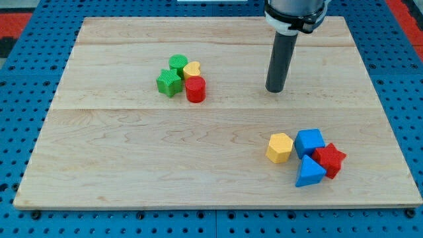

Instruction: Point your arm at the green star

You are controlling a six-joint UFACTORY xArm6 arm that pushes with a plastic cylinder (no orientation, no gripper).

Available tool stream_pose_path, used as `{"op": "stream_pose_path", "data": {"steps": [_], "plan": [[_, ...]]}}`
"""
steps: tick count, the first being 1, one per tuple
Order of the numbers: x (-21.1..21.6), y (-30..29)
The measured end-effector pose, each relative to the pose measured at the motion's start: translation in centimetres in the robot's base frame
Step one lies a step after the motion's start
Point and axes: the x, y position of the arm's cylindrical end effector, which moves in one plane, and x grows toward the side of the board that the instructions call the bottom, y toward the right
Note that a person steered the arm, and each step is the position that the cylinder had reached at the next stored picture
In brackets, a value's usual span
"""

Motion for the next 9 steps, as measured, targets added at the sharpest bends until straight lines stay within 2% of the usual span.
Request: {"op": "stream_pose_path", "data": {"steps": [1,2,3,4,6,8,9], "plan": [[0.0,-0.3],[4.4,-1.2],[7.7,-10.0],[8.0,-16.8],[6.6,-24.3],[5.4,-27.1],[1.5,-26.4]]}}
